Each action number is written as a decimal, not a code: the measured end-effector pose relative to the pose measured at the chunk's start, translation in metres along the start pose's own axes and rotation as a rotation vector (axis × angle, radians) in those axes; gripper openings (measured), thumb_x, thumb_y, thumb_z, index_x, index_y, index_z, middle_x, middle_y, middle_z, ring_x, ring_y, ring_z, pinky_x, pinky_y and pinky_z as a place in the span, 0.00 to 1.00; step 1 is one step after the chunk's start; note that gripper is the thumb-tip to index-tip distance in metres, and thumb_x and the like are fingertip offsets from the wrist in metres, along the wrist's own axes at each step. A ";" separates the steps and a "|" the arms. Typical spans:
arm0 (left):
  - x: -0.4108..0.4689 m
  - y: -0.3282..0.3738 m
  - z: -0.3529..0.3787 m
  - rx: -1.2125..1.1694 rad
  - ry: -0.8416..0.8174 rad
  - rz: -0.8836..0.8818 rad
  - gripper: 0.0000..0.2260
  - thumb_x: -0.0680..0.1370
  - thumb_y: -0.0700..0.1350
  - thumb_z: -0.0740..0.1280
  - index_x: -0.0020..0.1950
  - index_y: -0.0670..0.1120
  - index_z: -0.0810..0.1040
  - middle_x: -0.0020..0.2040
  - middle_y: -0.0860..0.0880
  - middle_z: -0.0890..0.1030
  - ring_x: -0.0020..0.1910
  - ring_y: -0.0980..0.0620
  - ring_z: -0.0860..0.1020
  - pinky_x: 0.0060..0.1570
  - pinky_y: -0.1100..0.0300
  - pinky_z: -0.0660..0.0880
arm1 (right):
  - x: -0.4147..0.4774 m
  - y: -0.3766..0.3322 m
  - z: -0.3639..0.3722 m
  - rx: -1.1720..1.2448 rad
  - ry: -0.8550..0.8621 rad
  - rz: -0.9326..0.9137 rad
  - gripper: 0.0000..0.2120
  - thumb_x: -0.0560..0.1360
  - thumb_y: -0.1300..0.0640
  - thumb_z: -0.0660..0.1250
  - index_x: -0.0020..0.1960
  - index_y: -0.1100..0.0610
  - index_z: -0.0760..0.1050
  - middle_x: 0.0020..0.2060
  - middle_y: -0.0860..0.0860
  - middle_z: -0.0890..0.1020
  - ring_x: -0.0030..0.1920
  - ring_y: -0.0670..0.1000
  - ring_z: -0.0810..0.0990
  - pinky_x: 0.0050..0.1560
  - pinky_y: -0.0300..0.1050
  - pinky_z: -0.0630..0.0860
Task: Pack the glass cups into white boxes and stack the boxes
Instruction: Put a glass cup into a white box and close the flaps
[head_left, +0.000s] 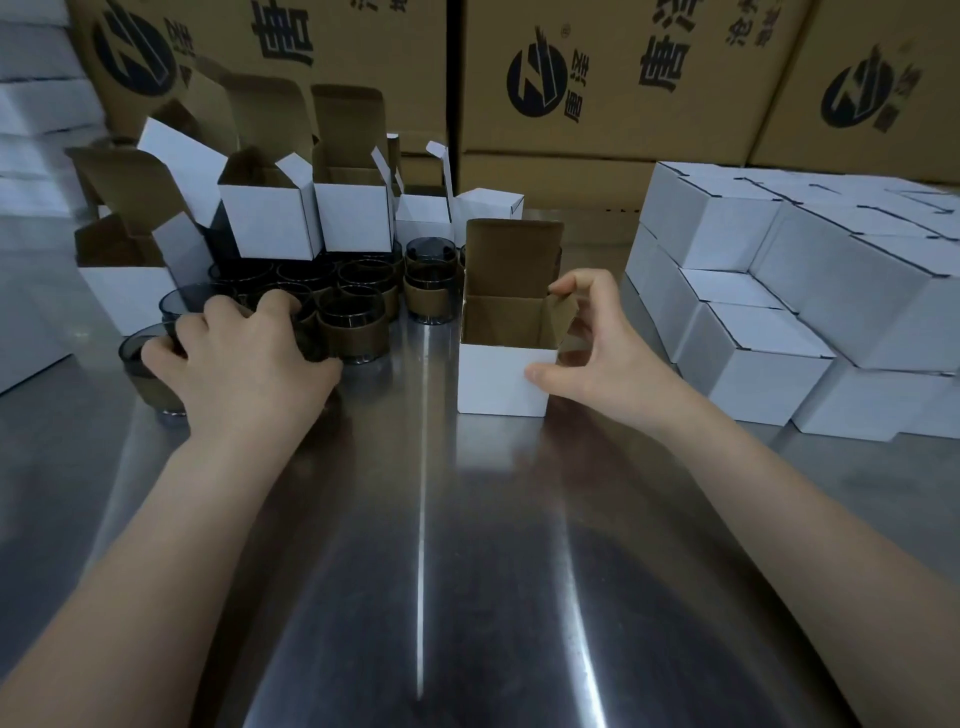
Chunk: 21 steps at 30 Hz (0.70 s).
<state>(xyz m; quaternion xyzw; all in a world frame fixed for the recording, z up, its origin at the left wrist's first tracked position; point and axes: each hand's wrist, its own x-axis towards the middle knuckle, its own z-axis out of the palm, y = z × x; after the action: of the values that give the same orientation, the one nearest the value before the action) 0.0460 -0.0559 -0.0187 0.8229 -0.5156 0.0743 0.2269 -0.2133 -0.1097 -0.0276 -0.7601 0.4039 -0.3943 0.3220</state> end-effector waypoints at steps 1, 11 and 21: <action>-0.001 0.001 0.000 -0.018 0.010 0.013 0.27 0.73 0.54 0.73 0.70 0.49 0.72 0.61 0.37 0.71 0.64 0.34 0.67 0.67 0.41 0.56 | 0.000 0.000 -0.001 -0.004 0.002 0.001 0.28 0.68 0.58 0.73 0.57 0.41 0.60 0.56 0.47 0.74 0.57 0.45 0.76 0.53 0.45 0.77; -0.016 0.016 -0.003 -0.529 0.109 0.232 0.31 0.72 0.47 0.75 0.72 0.53 0.67 0.65 0.46 0.68 0.63 0.46 0.70 0.67 0.52 0.65 | -0.004 -0.017 0.000 -0.205 0.293 -0.105 0.19 0.71 0.51 0.68 0.60 0.48 0.68 0.59 0.45 0.70 0.62 0.44 0.68 0.57 0.30 0.64; -0.042 0.041 -0.004 -0.763 0.147 0.677 0.34 0.70 0.41 0.76 0.74 0.44 0.66 0.65 0.49 0.74 0.65 0.57 0.72 0.66 0.63 0.70 | -0.020 -0.047 0.019 -0.123 0.354 -0.425 0.08 0.73 0.63 0.68 0.52 0.60 0.77 0.47 0.51 0.78 0.47 0.46 0.77 0.49 0.32 0.68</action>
<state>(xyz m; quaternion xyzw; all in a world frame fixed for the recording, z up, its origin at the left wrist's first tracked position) -0.0088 -0.0350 -0.0175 0.4610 -0.7263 0.0078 0.5098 -0.1874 -0.0674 -0.0052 -0.7651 0.3087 -0.5544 0.1097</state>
